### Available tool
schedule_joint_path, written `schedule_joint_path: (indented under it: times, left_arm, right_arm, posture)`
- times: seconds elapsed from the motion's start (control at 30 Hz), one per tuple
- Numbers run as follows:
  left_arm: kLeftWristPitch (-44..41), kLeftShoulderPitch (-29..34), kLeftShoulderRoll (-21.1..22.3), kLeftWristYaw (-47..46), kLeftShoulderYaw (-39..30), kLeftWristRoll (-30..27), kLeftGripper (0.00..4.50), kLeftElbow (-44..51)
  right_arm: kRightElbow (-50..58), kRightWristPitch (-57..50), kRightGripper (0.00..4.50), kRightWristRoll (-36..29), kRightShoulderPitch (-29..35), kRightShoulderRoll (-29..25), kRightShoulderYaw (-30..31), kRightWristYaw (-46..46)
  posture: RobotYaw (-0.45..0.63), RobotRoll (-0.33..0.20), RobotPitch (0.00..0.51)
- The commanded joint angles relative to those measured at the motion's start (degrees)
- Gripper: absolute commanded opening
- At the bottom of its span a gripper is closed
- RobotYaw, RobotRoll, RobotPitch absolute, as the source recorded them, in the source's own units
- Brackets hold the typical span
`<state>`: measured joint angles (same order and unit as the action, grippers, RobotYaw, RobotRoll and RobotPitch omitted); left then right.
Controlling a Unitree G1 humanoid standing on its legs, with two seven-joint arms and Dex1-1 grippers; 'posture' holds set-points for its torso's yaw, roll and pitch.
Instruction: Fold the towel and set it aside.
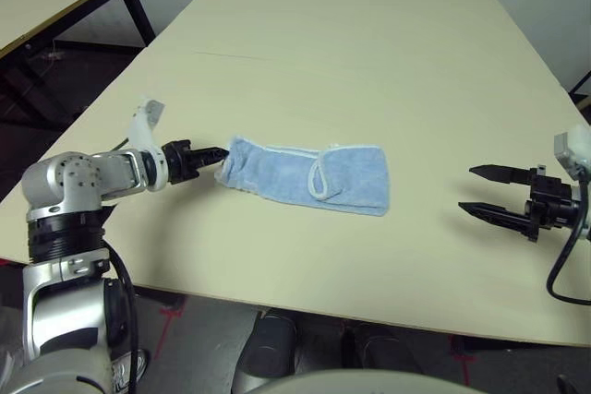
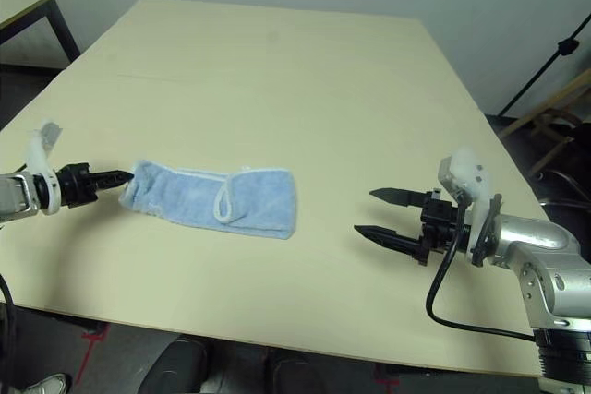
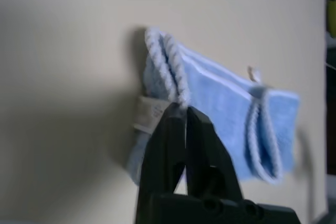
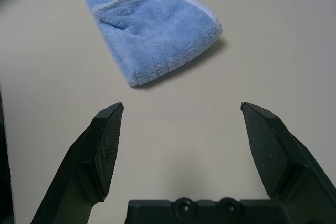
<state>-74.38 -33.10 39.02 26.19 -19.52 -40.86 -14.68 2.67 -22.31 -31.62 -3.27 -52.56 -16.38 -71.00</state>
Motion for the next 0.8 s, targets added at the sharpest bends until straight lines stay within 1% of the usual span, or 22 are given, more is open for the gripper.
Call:
schedule_joint_path:
  times: [0.03,0.07,0.1,0.17,0.23,0.27,0.3,0.33,0.37,0.5,0.53,0.67,0.77,0.8]
  left_arm:
    - [0.16,0.15,0.85,-2.36,-3.88,1.31,1.68,-0.3]
    - [-0.13,0.41,1.12,-3.05,-4.95,1.37,2.09,0.64]
    - [-0.6,0.85,1.4,-3.68,-6.1,1.27,2.45,1.7]
    - [-3.03,1.83,1.67,-6.56,-10.82,0.67,3.19,5.83]
    - [-6.52,2.5,0.89,-9.21,-14.98,0.01,3.86,10.37]
    - [-9.23,2.84,-0.18,-10.33,-17.21,-0.47,4.25,13.12]
    - [-12.56,3.76,-1.03,-10.52,-18.7,-1.28,4.46,16.58]
    - [-15.34,4.55,-2.03,-10.61,-20.07,-1.89,4.46,19.53]
    - [-17.09,6.15,-3.07,-11.25,-21.47,-2.93,4.46,22.22]
    - [-18.12,12.79,-8.96,-15.7,-23.56,-9.81,4.46,30.46]
    - [-18.12,14.34,-10.74,-17.02,-23.66,-11.32,4.46,32.22]
    - [-18.12,17.68,-20.14,-25.33,-24.3,-15.82,4.46,36.15]
    - [-18.12,16.74,-27.05,-32.29,-24.9,-15.1,4.46,37.26]
    - [-18.12,15.61,-29.3,-34.65,-25.59,-13.68,4.46,37.1]
  right_arm:
    - [1.36,-0.69,4.5,-1.05,0.48,0.46,-0.27,0.13]
    - [1.33,-0.67,4.5,-1.06,0.42,0.55,-0.12,0.07]
    - [1.44,-0.62,4.5,-1.03,0.49,0.63,0.03,0.06]
    - [0.34,-0.08,4.5,-0.8,-1.16,1.18,1.22,-0.4]
    - [-0.84,0.26,4.5,-0.64,-3.29,1.9,2.35,-0.87]
    - [-1.53,0.47,4.5,-0.5,-4.55,2.35,3.05,-1.18]
    - [-2.51,1.1,4.5,-0.1,-6.05,2.87,3.94,-1.58]
    - [-3.52,1.76,4.5,0.37,-7.45,3.35,4.75,-2.0]
    - [-4.18,2.45,4.5,0.82,-8.65,3.86,5.56,-2.33]
    - [-7.07,4.48,4.5,1.84,-12.83,5.23,7.99,-4.12]
    - [-7.34,4.84,4.5,2.04,-13.42,5.44,8.47,-4.4]
    - [-7.68,6.25,4.5,3.03,-14.46,5.49,9.98,-5.23]
    - [-7.61,6.82,4.5,3.78,-14.34,5.26,10.44,-5.42]
    - [-7.4,6.82,4.5,3.76,-14.14,5.25,10.36,-5.36]
  posture:
    - [0.11,0.0,0.103]
    - [0.11,0.0,0.103]
    - [0.14,0.0,0.108]
    - [0.14,0.0,0.108]
    - [0.14,0.0,0.108]
    - [0.14,0.0,0.108]
    - [0.14,0.0,0.108]
    - [0.14,0.0,0.108]
    - [0.24,0.0,0.104]
    - [0.24,0.0,0.104]
    - [0.27,0.0,0.102]
    - [0.28,0.0,0.104]
    - [0.27,0.0,0.106]
    - [0.27,0.0,0.106]
